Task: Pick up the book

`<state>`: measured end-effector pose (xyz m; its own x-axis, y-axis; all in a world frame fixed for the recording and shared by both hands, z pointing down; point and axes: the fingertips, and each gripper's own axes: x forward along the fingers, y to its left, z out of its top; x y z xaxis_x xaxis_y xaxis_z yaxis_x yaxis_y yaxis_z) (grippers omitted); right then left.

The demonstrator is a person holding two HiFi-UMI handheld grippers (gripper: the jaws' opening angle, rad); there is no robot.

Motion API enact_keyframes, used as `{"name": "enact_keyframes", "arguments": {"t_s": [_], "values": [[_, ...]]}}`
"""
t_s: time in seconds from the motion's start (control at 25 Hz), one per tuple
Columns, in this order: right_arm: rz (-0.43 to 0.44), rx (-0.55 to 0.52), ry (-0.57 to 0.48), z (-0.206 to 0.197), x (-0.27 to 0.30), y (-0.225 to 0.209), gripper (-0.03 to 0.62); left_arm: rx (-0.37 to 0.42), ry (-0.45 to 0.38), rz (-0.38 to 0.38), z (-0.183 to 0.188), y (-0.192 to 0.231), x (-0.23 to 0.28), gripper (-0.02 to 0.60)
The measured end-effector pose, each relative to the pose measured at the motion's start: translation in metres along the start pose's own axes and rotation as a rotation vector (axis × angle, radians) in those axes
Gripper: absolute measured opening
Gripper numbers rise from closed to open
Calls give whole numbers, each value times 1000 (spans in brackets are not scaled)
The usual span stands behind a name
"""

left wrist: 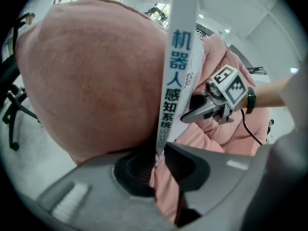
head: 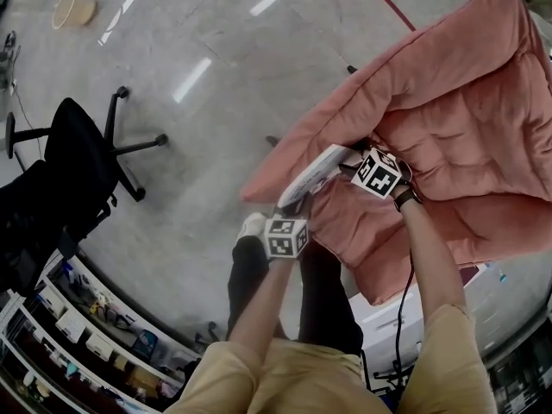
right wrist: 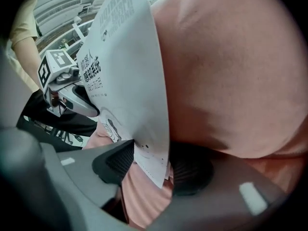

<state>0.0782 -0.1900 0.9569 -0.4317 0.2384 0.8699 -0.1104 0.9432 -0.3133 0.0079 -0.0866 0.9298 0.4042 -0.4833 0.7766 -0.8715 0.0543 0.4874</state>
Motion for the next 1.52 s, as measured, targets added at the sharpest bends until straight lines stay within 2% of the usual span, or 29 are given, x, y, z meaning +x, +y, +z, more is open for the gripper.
{"name": "enact_keyframes", "arguments": {"t_s": [0.16, 0.36, 0.6, 0.68, 0.84, 1.04, 1.2, 1.32, 1.52], "values": [[-16, 36, -34, -9, -12, 9, 137, 33, 28, -4, -5, -5, -6, 48], [-18, 137, -56, -24, -24, 45, 55, 27, 77, -15, -10, -15, -18, 43], [-77, 324, -121, -39, -38, 96, 52, 89, 127, -5, -17, -17, -41, 43], [-66, 391, -118, -48, -38, 125, 51, 115, 159, -1, -25, -18, -52, 43], [-35, 571, -141, -65, -37, 192, 54, 158, 254, -42, -56, -26, -76, 43], [-54, 801, -183, -75, -35, 260, 54, 285, 372, -109, -88, -33, -111, 41], [-99, 938, -250, -76, -42, 303, 54, 406, 420, -161, -100, -44, -136, 41], [-156, 1037, -320, -71, -53, 329, 54, 489, 427, -191, -102, -56, -156, 41], [-285, 1181, -494, -63, -89, 350, 54, 611, 378, -257, -89, -85, -184, 41]]}}
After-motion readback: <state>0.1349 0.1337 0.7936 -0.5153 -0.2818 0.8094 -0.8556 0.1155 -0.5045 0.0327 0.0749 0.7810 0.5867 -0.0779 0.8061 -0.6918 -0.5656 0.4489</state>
